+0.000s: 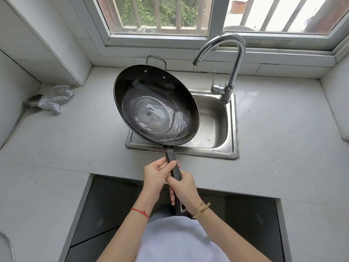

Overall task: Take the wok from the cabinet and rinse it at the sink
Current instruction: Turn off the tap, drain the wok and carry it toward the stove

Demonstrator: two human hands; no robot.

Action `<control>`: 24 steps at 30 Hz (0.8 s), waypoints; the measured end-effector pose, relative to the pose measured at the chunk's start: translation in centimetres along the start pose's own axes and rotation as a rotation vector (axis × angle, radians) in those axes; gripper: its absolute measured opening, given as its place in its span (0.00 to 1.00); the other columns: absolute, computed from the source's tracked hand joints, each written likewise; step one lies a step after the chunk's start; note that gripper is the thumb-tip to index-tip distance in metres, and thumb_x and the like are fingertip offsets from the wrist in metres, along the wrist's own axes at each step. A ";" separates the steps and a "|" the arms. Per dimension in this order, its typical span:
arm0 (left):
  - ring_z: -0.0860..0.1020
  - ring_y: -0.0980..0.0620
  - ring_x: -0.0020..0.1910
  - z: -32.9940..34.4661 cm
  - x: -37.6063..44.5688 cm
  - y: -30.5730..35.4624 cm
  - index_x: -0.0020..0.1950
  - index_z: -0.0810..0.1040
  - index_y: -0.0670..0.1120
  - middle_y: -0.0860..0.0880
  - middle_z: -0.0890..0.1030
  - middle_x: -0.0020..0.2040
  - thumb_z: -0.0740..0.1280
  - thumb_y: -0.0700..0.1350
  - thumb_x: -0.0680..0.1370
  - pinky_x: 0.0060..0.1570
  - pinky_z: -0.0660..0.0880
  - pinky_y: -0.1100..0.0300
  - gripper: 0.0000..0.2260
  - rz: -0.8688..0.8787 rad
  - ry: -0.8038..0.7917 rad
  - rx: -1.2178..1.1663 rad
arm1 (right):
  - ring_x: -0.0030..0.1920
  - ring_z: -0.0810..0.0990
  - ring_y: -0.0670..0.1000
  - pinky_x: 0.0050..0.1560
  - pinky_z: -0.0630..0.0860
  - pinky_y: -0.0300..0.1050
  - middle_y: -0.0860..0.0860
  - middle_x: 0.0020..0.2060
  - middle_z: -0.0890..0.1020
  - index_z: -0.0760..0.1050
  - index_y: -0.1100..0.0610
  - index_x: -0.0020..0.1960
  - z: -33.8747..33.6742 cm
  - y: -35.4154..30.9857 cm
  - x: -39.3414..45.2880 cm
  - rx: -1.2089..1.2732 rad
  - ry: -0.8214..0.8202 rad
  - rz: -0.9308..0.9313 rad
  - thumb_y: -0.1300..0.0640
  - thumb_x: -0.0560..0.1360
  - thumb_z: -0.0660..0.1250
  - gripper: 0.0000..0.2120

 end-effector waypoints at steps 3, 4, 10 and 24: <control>0.86 0.53 0.47 0.2 -0.5 -0.6 0.60 0.80 0.42 0.46 0.87 0.45 0.70 0.38 0.77 0.43 0.82 0.62 0.12 -0.004 0.003 -0.035 | 0.19 0.73 0.48 0.19 0.71 0.39 0.51 0.22 0.75 0.72 0.58 0.38 -0.3 0.2 -0.2 -0.058 0.010 -0.022 0.58 0.80 0.66 0.12; 0.86 0.52 0.47 0.2 -0.6 -0.9 0.60 0.80 0.42 0.46 0.87 0.45 0.70 0.38 0.77 0.44 0.81 0.61 0.11 -0.007 0.004 -0.044 | 0.19 0.74 0.48 0.20 0.72 0.39 0.51 0.23 0.76 0.73 0.57 0.38 -0.4 0.3 -0.3 -0.074 0.011 -0.027 0.57 0.80 0.66 0.12; 0.85 0.52 0.49 -0.3 -1.3 -2.1 0.60 0.81 0.42 0.48 0.87 0.46 0.68 0.39 0.78 0.52 0.81 0.56 0.11 -0.021 0.019 -0.064 | 0.19 0.74 0.48 0.20 0.72 0.39 0.52 0.24 0.76 0.74 0.58 0.39 -0.3 0.7 -1.2 -0.133 0.029 -0.053 0.57 0.80 0.66 0.11; 0.85 0.50 0.50 -5.0 -4.2 -3.2 0.60 0.81 0.42 0.48 0.87 0.47 0.68 0.40 0.78 0.46 0.82 0.59 0.11 0.043 -0.095 -0.085 | 0.19 0.75 0.47 0.19 0.71 0.38 0.50 0.24 0.77 0.74 0.56 0.37 4.1 1.5 -5.5 -0.230 0.152 -0.133 0.55 0.79 0.67 0.12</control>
Point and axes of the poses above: each hand's wrist, its own x-axis towards the middle knuckle, its own z-axis out of the palm, y = z × x, the point moved 10 cm from there along x, towards the middle knuckle
